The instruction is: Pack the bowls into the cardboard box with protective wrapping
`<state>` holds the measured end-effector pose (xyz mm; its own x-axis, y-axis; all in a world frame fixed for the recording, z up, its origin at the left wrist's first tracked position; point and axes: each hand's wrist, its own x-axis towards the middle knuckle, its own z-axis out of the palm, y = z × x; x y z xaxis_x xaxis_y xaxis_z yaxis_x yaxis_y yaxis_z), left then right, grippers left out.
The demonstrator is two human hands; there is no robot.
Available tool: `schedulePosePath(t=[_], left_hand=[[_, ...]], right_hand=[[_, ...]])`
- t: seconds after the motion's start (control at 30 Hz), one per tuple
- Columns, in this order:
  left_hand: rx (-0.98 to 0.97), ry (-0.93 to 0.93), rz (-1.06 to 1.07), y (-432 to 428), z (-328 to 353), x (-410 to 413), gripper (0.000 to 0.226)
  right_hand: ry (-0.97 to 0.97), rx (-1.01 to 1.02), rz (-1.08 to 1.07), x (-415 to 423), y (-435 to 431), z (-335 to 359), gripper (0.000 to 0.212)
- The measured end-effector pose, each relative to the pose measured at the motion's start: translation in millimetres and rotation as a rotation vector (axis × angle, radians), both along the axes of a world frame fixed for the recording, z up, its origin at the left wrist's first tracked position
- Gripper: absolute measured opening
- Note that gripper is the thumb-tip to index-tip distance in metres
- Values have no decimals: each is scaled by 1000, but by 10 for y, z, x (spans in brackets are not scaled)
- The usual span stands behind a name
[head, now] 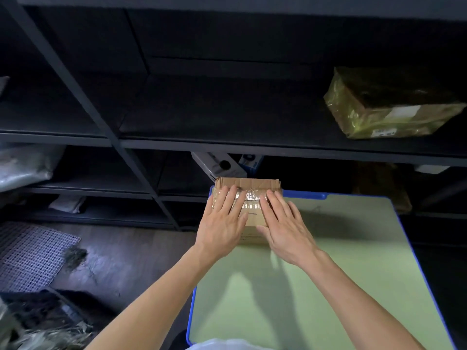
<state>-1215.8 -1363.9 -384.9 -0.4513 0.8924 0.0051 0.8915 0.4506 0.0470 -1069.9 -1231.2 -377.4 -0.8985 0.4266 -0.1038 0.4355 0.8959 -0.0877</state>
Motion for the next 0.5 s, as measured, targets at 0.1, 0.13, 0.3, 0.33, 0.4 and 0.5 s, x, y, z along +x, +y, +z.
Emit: schedulePosePath(t=[0.1, 0.13, 0.3, 0.33, 0.4, 0.5], left_hand=[[-16, 1, 37, -21, 20, 69, 61], [-25, 2, 50, -12, 34, 83, 61], [-58, -5, 100, 49, 91, 153, 59], [-63, 0, 110, 53, 108, 163, 59], [-61, 10, 117, 66, 145, 179, 59], [-45, 19, 122, 66, 211, 208, 58]], right_hand=[[3, 4, 24, 35, 39, 11, 73], [6, 17, 33, 39, 46, 26, 73], [34, 3, 71, 77, 113, 110, 72], [37, -4, 73, 77, 125, 129, 72], [51, -21, 83, 81, 146, 168, 71], [64, -40, 76, 100, 170, 218, 70]])
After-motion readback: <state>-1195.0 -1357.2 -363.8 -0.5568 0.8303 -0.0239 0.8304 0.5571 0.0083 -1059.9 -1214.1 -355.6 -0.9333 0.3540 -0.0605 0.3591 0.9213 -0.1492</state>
